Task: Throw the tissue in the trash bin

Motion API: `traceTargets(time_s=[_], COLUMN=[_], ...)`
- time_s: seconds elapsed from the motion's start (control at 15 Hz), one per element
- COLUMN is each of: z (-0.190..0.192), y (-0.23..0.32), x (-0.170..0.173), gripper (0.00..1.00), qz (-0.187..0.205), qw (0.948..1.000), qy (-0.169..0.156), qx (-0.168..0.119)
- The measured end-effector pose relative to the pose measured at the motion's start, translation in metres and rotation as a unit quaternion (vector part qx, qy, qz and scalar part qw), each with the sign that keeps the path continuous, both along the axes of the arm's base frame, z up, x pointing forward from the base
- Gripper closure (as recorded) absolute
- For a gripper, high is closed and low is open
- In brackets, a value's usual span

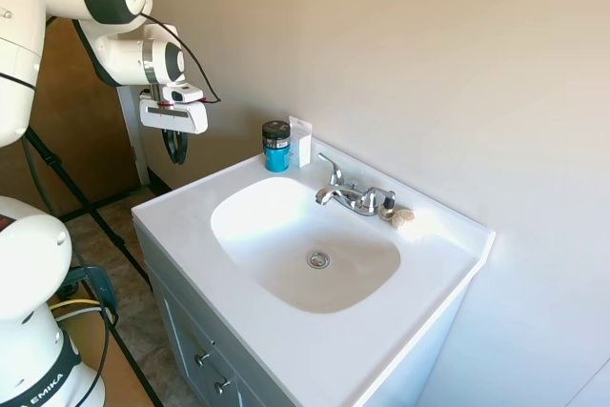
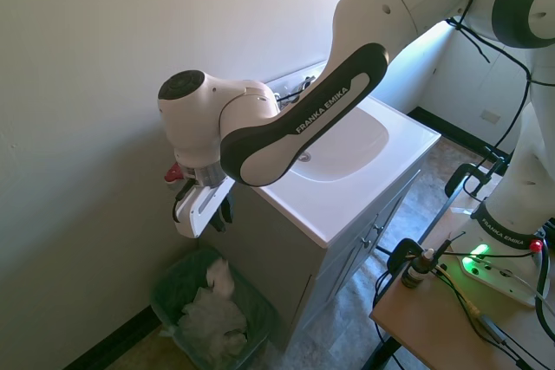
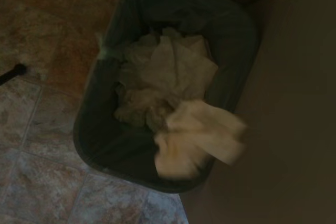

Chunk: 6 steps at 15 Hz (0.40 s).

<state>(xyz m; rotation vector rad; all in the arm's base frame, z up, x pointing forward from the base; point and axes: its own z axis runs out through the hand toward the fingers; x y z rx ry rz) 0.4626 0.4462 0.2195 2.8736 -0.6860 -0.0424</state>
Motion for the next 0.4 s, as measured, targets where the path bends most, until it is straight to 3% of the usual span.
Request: traceTargets(time_s=[0.13,0.4], z=[0.008,0.084], y=[0.001,-0.019], x=[-0.002,-0.004], gripper=[0.0,0.0], qz=[0.002,-0.022], qw=[1.0,0.9985], qy=[-0.004,-0.049], qx=[-0.001,0.008])
